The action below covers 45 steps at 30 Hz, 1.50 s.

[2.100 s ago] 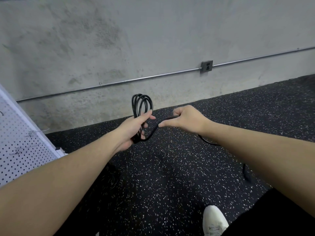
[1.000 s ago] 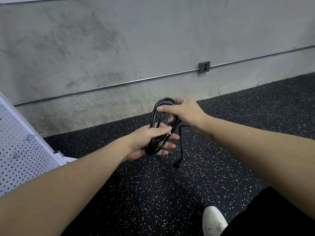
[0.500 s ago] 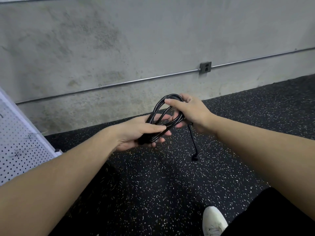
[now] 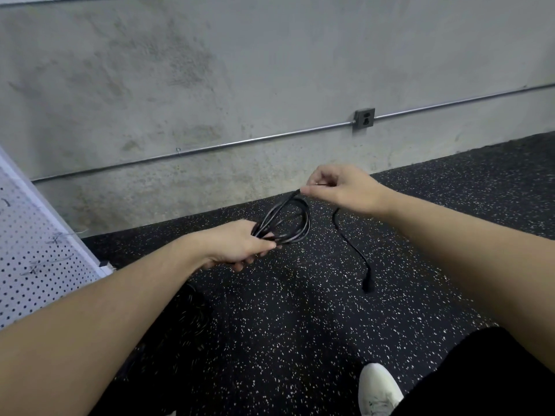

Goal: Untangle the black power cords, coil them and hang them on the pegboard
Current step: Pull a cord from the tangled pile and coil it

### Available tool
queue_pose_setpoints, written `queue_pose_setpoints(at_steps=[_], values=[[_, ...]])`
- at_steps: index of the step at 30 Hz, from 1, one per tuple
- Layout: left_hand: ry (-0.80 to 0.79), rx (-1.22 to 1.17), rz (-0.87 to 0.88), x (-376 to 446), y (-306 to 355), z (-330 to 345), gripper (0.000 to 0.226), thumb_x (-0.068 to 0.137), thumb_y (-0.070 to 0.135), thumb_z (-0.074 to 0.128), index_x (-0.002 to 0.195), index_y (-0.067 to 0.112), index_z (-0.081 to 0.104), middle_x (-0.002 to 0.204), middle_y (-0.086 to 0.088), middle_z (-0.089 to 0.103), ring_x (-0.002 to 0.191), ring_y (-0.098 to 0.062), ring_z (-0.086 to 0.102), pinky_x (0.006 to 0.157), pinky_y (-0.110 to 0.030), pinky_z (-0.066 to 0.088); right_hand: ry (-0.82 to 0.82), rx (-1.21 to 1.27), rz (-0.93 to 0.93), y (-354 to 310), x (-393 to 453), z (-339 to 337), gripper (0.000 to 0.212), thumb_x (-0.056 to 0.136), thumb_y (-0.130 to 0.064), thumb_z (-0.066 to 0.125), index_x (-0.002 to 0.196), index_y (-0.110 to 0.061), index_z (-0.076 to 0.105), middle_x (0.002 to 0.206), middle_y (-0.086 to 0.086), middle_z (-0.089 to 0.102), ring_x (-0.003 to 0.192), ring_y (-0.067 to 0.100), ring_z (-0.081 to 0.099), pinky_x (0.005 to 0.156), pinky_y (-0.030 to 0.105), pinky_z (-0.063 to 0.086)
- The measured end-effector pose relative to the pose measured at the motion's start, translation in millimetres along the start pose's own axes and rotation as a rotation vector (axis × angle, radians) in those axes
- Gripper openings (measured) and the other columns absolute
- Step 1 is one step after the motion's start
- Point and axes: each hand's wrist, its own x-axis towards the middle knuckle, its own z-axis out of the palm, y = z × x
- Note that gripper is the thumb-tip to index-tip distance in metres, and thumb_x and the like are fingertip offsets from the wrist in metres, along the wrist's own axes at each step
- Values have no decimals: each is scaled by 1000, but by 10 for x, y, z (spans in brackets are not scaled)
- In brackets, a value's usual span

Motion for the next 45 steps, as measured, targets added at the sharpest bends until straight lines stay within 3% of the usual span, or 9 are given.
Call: queue_pose_setpoints(at_steps=[6, 12, 17, 21, 26, 31, 36, 40, 45], values=[[-137, 325, 183, -79, 249, 187, 11, 96, 35, 69, 104, 31, 75, 99, 9, 76, 94, -13, 70, 87, -26, 53, 98, 204, -73, 16, 97, 121, 11, 90, -30, 76, 94, -21, 75, 69, -16, 66, 59, -2, 52, 61, 11, 41], [261, 26, 327, -110, 330, 143, 13, 97, 32, 67, 110, 31, 69, 67, 29, 65, 65, 14, 58, 67, -11, 40, 49, 79, 64, 326, 45, 192, 16, 93, -39, 69, 79, -36, 76, 84, 2, 77, 76, 19, 70, 79, 42, 58], [561, -231, 112, -26, 168, 111, 43, 96, 48, 65, 128, 30, 43, 92, 6, 66, 58, -4, 53, 52, -20, 40, -234, -203, 74, 344, 22, 433, 42, 91, -71, 50, 91, -38, 77, 88, 4, 77, 76, 23, 71, 85, 39, 58], [642, -303, 32, 32, 88, 24, 46, 102, 58, 46, 134, 26, 53, 83, 3, 63, 54, -6, 49, 56, -27, 40, -413, -338, -78, 172, 3, 544, 30, 105, -44, 48, 112, -26, 70, 94, -4, 73, 74, 11, 64, 73, 28, 52], [694, 313, -29, 20, 20, -26, 56, 105, 64, 22, 77, 30, 57, 71, 4, 62, 72, -23, 63, 66, -35, 50, -326, -554, -408, 25, -8, 573, 29, 106, -36, 47, 119, -21, 68, 108, 0, 75, 90, 21, 69, 84, 38, 55], [549, 927, 39, -12, 143, 42, 39, 113, 40, 23, 141, 42, 51, 90, 4, 63, 93, -25, 67, 74, -40, 57, -17, -486, -516, 8, -6, 450, 29, 92, -55, 65, 109, -35, 76, 103, -12, 74, 92, 13, 69, 74, 33, 56], [428, 637, 153, -145, 165, 68, 62, 110, 45, 17, 68, 20, 55, 71, -4, 59, 89, -34, 65, 76, -37, 40, 36, -210, -328, -7, 29, 342, 46, 67, -67, 72, 95, -32, 80, 84, -26, 66, 77, -4, 62, 74, 27, 52], [239, 613, 274, -167, 118, 58, 65, 87, 81, 34, 69, 23, 57, 65, 3, 60, 64, -16, 56, 62, -33, 37, -136, -4, -184, 47, 69, 304, 37, 62, -58, 78, 86, -29, 81, 81, -22, 71, 81, -3, 65, 79, 23, 49], [270, 676, 365, -103, 27, 35, 58, 97, 66, 46, 63, 19, 50, 56, 2, 53, 54, -15, 48, 57, -34, 36, -322, 110, -94, 3, 128, 257, 21, 85, -37, 79, 102, -26, 81, 88, -8, 78, 79, 14, 72, 77, 18, 51]])
